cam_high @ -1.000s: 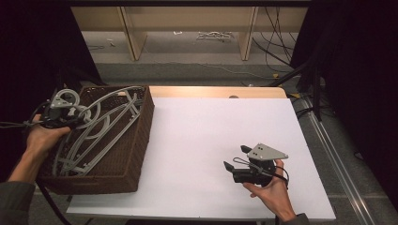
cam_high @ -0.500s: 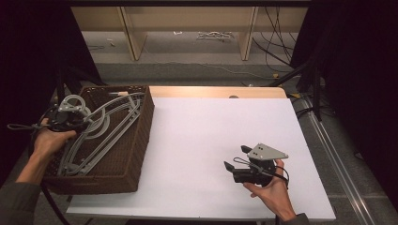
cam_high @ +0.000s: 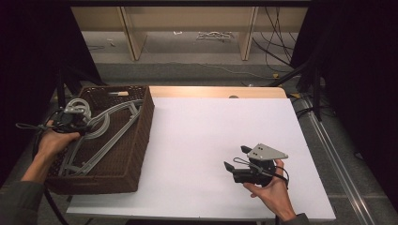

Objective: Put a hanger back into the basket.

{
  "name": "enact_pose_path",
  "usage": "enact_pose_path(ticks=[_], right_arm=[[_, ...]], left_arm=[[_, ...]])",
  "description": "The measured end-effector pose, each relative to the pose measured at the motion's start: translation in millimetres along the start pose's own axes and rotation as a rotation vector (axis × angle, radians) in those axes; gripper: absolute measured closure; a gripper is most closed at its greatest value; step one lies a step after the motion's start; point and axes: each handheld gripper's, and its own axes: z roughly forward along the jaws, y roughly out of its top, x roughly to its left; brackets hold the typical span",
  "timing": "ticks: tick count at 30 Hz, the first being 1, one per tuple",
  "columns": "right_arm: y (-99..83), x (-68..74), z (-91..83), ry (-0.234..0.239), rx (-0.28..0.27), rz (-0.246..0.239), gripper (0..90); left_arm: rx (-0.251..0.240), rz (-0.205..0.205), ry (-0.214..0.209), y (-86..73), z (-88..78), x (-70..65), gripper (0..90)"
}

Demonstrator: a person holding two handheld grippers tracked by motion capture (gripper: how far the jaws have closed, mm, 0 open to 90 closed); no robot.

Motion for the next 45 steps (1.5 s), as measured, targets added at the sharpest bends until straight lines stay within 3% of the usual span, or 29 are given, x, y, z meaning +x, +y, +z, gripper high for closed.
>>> enact_pose_path(ticks=[3, 5, 6, 8, 12, 16, 20, 24, 26, 32, 36, 37, 39, 41, 45], right_arm=[[-0.1, -0.3, -0.2, 0.001, -0.001, 0.001, 19.9], [-0.1, -0.5, -0.7, 0.001, -0.001, 0.005, 19.9], [-0.1, -0.8, -0.9, -0.002, -0.002, 0.006, 20.0], [0.0, -0.6, -1.1, -0.001, -0.004, 0.005, 19.9], [0.7, 0.4, -1.3, -0.003, -0.005, 0.004, 20.0], [0.4, 0.4, -0.8, -0.007, -0.009, 0.000, 20.1], [1.0, 0.5, -1.8, -0.008, -0.014, 0.004, 20.1], [1.4, 0.7, -3.7, -0.015, -0.028, 0.006, 20.4], [0.7, 0.8, -3.4, -0.006, -0.044, 0.032, 20.4], [0.5, 1.1, -7.6, 0.007, -0.094, 0.105, 20.1], [-0.1, 2.1, -9.5, 0.018, -0.106, 0.102, 20.1], [0.0, 3.1, -10.3, 0.011, -0.100, 0.110, 20.0], [-0.2, 3.2, -9.7, 0.009, -0.134, 0.097, 20.1], [-0.1, 5.8, -11.6, 0.016, -0.115, 0.121, 20.0], [-0.5, 8.0, -11.8, 0.031, -0.117, 0.117, 20.1]], left_arm=[[0.003, -0.018, -0.010, -0.7, -0.5, 2.2, 76.4], [-0.002, -0.035, 0.013, -0.7, -2.6, 2.3, 70.7], [-0.013, -0.057, 0.020, -0.2, -4.6, 2.5, 63.5], [-0.039, -0.068, 0.033, 1.7, -10.5, 2.5, 61.1], [-0.080, -0.113, 0.066, 8.1, -24.3, -1.2, 45.0], [-0.153, -0.131, 0.047, 13.6, -37.5, -9.5, 39.4], [-0.194, -0.113, 0.028, 16.7, -48.9, -22.8, 33.5], [-0.293, -0.143, -0.026, 19.9, -60.2, -42.1, 28.8], [-0.339, -0.156, -0.052, 21.4, -67.1, -53.0, 27.5], [-0.453, -0.111, -0.158, 19.2, -81.8, -94.4, 26.0], [-0.527, -0.172, -0.281, 14.5, -86.4, -116.6, 25.7], [-0.541, -0.181, -0.299, 13.5, -86.4, -122.5, 25.8], [-0.551, -0.148, -0.315, 11.4, -85.0, -134.8, 25.3], [-0.558, -0.140, -0.340, 7.8, -82.9, -147.7, 25.2], [-0.573, -0.111, -0.369, 0.4, -78.5, -171.4, 24.8]])
